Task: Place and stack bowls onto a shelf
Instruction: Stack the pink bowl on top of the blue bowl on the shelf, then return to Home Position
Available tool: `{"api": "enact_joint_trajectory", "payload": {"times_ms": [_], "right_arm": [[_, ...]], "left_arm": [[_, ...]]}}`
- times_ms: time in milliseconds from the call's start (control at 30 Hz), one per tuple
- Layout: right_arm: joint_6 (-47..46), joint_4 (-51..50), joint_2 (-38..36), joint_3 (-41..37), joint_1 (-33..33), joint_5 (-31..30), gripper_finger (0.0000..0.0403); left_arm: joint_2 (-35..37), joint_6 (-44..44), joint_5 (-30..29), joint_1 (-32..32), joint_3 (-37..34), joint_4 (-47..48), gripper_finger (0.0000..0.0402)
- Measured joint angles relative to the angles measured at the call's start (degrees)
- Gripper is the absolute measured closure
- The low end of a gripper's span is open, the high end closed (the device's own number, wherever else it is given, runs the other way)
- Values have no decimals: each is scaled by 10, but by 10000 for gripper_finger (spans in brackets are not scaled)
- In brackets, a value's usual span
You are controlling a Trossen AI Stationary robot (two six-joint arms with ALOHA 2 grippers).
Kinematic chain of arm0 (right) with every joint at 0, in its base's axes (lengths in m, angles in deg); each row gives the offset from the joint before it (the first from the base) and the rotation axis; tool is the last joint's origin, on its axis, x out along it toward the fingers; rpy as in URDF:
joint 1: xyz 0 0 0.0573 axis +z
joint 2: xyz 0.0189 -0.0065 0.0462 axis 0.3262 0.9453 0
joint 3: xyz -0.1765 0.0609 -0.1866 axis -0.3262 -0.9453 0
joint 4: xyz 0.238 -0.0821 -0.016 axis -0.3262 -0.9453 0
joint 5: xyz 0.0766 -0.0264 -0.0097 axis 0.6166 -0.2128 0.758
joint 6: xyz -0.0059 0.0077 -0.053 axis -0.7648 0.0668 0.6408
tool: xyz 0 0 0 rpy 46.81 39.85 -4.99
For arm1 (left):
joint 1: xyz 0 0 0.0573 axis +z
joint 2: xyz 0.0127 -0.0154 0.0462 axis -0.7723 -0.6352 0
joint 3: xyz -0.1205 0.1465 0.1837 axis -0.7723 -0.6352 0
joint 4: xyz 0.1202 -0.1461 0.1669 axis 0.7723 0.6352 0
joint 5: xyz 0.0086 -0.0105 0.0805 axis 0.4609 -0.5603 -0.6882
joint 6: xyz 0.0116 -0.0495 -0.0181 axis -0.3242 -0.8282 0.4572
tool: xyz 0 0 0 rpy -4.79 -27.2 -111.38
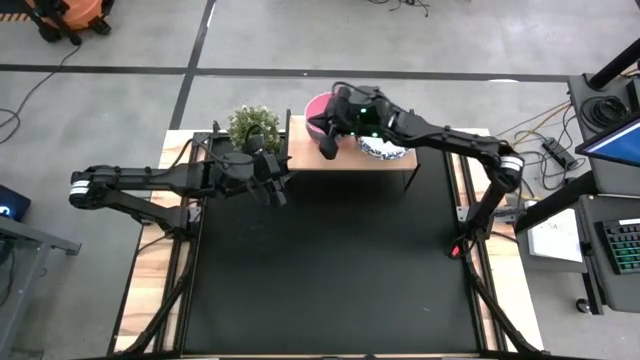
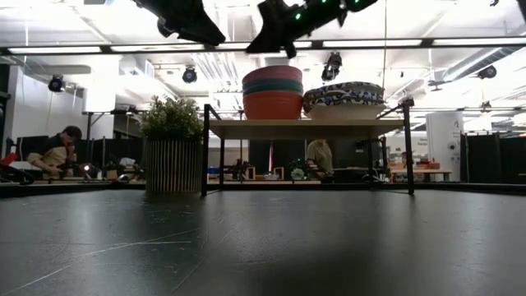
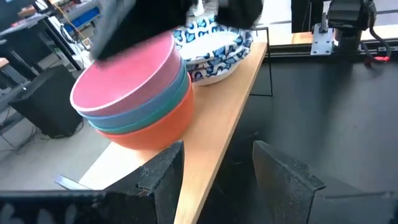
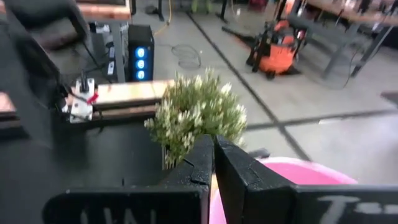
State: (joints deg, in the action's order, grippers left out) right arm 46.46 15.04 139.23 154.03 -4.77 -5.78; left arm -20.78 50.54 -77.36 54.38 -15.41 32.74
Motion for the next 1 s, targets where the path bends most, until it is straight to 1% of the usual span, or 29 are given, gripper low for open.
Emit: {"api": "enact_joint_trajectory", "payload": {"times_ms": [133, 267, 467, 600, 700, 833, 1000], "right_arm": [[18, 4, -36, -18, -1, 0, 394], [26, 8, -66, -67, -17, 1, 394], [-18, 115, -109, -197, -57, 0, 394], [-41, 189, -122, -264, -63, 0, 394], [-43, 214, -136, -280, -64, 0, 394], [-42, 213, -158, -281, -64, 0, 394], [-31, 174, -203, -274, -63, 0, 394]], "left_arm": [[0, -17, 0, -1, -17, -1, 226], [0, -38, 1, -1, -39, -14, 226], [0, -59, 1, -2, -45, -15, 226], [0, -59, 1, -2, -45, -21, 226], [0, -59, 1, -2, -45, -24, 226], [0, -59, 1, -2, -45, -24, 226], [3, -59, 1, -2, -45, -23, 226]]}}
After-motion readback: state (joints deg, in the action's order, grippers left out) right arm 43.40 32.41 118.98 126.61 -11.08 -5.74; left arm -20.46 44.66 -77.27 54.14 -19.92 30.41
